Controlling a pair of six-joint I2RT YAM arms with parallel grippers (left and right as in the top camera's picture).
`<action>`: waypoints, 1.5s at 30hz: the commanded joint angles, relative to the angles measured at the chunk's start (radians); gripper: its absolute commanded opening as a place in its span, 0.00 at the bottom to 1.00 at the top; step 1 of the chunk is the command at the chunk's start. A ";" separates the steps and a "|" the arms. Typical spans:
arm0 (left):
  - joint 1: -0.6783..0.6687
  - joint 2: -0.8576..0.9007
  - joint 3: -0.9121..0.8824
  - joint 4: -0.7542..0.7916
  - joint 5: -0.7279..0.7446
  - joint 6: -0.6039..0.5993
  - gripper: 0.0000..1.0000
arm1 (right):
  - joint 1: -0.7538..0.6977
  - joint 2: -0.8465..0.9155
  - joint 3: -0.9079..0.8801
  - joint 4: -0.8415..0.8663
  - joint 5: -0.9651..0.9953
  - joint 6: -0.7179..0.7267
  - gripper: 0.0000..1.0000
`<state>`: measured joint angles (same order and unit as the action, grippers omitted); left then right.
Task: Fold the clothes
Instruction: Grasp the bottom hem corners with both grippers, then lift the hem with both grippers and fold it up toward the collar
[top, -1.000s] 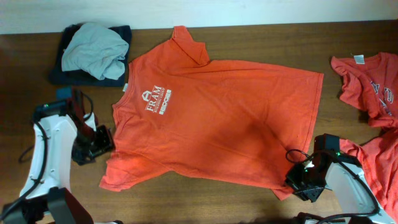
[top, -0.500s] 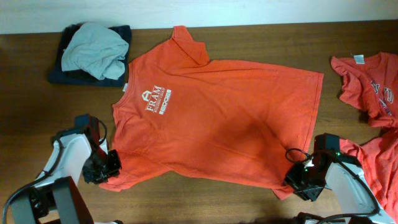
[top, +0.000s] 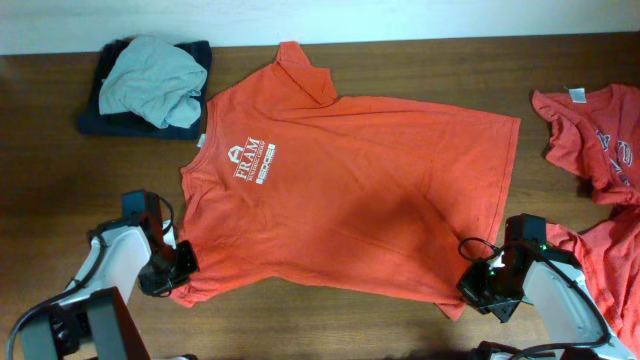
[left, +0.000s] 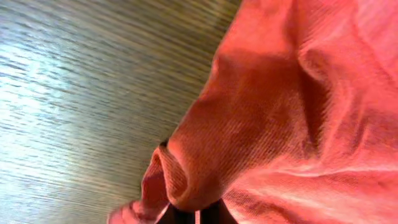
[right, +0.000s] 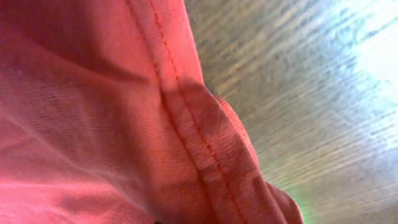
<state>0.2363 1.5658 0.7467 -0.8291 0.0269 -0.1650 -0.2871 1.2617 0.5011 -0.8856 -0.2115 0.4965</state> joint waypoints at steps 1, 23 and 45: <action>-0.003 0.037 0.035 -0.026 0.084 -0.047 0.01 | 0.006 0.003 0.058 -0.060 0.002 -0.022 0.04; -0.176 0.037 0.524 -0.184 0.023 -0.055 0.01 | 0.006 0.005 0.405 -0.392 0.043 -0.080 0.04; -0.185 0.039 0.649 0.000 0.018 -0.055 0.01 | 0.008 0.409 0.775 -0.584 0.162 -0.189 0.04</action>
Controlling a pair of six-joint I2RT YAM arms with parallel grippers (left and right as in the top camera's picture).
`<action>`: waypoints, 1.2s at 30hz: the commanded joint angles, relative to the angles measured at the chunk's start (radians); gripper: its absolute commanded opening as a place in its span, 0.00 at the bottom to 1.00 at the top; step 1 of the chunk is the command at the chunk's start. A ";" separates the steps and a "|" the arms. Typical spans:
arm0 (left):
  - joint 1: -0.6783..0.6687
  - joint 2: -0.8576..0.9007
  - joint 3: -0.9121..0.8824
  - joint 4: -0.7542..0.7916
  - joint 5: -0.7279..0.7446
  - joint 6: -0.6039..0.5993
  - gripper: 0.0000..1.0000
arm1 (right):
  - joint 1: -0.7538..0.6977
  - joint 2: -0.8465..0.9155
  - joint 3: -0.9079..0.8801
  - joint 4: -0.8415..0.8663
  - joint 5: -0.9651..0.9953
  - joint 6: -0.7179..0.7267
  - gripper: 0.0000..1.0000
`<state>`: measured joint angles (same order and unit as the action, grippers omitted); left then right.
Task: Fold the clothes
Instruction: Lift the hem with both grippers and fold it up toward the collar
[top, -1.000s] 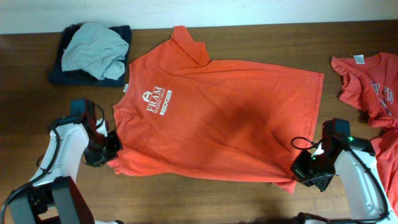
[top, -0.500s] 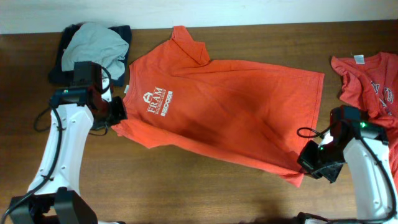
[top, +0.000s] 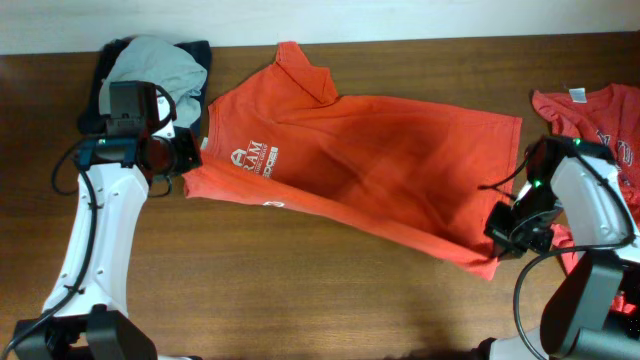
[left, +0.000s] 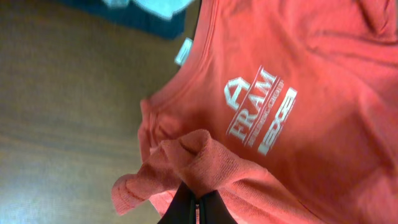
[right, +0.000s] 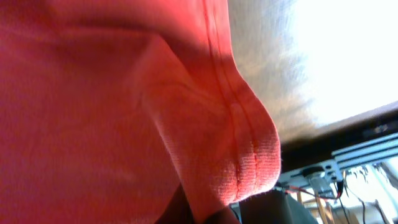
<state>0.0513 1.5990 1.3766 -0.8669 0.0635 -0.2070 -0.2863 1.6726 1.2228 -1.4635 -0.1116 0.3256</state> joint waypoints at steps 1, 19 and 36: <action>0.000 0.010 0.019 0.053 -0.018 -0.013 0.01 | 0.007 -0.002 0.065 -0.007 0.061 -0.042 0.04; -0.047 0.142 0.019 0.180 -0.099 -0.008 0.01 | 0.084 0.057 0.066 0.188 0.098 -0.075 0.04; -0.047 0.236 0.019 0.318 -0.113 -0.001 0.01 | 0.084 0.098 0.066 0.388 0.101 -0.085 0.04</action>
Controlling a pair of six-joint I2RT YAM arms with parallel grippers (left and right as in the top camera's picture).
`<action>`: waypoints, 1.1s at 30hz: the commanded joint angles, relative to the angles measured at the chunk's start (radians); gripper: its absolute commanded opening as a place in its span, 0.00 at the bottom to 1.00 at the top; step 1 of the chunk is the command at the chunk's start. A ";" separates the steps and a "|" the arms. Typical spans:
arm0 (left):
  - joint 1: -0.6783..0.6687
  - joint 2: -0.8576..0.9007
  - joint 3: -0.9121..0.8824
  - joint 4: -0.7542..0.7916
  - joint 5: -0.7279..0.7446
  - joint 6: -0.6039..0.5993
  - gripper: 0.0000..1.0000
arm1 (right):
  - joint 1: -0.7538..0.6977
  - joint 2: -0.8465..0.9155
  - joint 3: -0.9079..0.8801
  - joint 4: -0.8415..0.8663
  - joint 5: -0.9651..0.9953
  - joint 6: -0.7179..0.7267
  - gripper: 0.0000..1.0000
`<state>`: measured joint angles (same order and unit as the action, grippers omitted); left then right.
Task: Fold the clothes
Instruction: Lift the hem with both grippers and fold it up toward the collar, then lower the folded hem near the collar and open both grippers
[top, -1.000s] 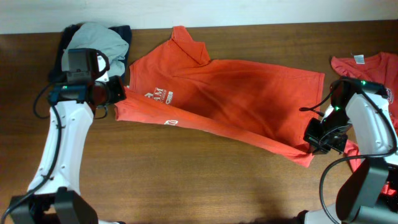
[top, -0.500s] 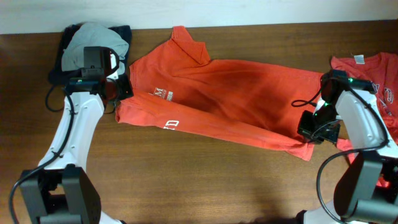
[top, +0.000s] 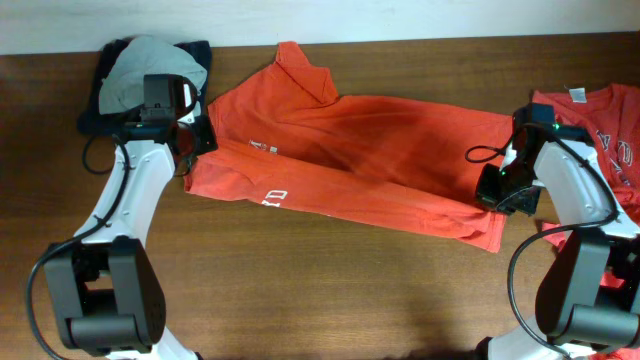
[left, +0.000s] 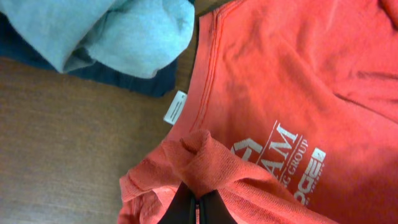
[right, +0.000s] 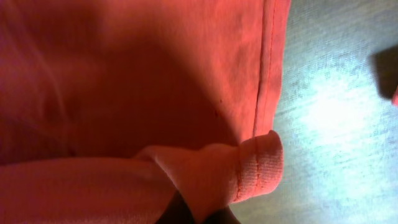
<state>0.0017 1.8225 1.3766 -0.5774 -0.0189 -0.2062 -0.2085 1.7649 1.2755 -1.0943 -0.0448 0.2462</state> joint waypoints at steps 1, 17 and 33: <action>0.003 0.012 0.019 0.044 -0.031 -0.002 0.01 | 0.006 0.005 0.013 0.044 0.035 -0.006 0.04; 0.003 0.080 0.019 0.103 -0.030 -0.002 0.01 | 0.006 0.009 0.007 0.134 0.036 -0.006 0.06; -0.029 0.079 0.400 -0.225 0.079 0.069 0.41 | 0.000 0.008 0.267 -0.086 -0.023 -0.146 0.86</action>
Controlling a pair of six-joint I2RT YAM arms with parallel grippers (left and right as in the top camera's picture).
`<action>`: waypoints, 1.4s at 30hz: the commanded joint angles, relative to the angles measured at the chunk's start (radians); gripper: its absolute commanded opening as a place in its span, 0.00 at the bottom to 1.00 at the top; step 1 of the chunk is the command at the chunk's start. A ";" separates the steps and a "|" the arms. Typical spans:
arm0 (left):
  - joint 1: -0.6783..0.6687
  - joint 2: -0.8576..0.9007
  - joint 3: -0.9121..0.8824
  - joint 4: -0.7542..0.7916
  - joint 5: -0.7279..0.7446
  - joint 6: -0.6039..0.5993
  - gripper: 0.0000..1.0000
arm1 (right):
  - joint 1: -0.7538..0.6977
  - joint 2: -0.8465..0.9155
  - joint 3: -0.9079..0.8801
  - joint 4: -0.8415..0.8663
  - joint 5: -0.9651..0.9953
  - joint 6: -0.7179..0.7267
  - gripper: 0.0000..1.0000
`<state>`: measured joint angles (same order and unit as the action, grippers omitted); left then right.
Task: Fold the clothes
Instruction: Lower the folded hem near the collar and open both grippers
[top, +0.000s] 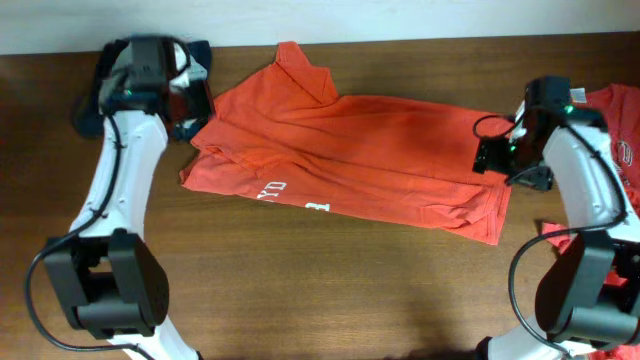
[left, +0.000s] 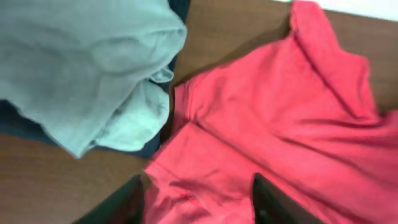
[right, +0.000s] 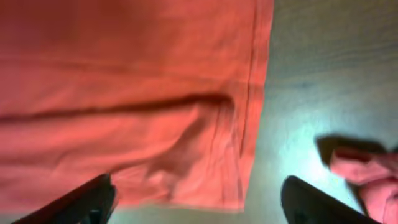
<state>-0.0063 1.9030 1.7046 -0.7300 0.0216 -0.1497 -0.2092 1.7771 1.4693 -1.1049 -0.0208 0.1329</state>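
Observation:
The orange T-shirt (top: 350, 150) lies folded lengthwise across the back of the wooden table (top: 300, 290), its print partly showing along the near edge. My left gripper (top: 190, 100) hangs open above the shirt's collar end. In the left wrist view the left gripper (left: 196, 199) has its fingers (left: 121, 199) spread wide with the orange T-shirt (left: 261, 124) lying free beneath them. My right gripper (top: 497, 155) stands open over the hem end. In the right wrist view the right gripper (right: 199, 202) is spread above the orange T-shirt (right: 124, 81), gripping nothing.
A grey garment (left: 81, 68) sits on a dark blue one (left: 12, 121) at the back left, right beside the shirt's collar. More red clothes (top: 625, 130) lie at the table's right edge, one piece of red cloth (right: 367, 180) close to the hem.
Both grippers were shut on shirt corners held over the shirt's far half. Now both are open and raised, and the corners lie released on the shirt, which is folded in half.
At first the shirt lay spread flat and both grippers were shut on its near corners, sleeve side and hem side. Later the corners were farther back, the near half doubled over the far half. Now the fold lies flat and both grippers have let go.

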 joint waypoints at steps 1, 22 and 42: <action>-0.032 -0.002 0.071 -0.097 0.045 0.012 0.31 | 0.000 -0.004 0.076 -0.110 -0.048 -0.033 0.81; -0.152 0.255 0.063 -0.333 -0.025 -0.021 0.01 | 0.078 -0.003 -0.260 -0.046 -0.209 -0.073 0.04; -0.153 0.321 0.063 -0.291 -0.025 -0.021 0.02 | 0.083 -0.003 -0.308 0.122 0.041 0.245 0.49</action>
<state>-0.1596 2.2162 1.7672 -1.0233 0.0093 -0.1612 -0.1238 1.7779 1.1900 -1.0164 -0.0189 0.3069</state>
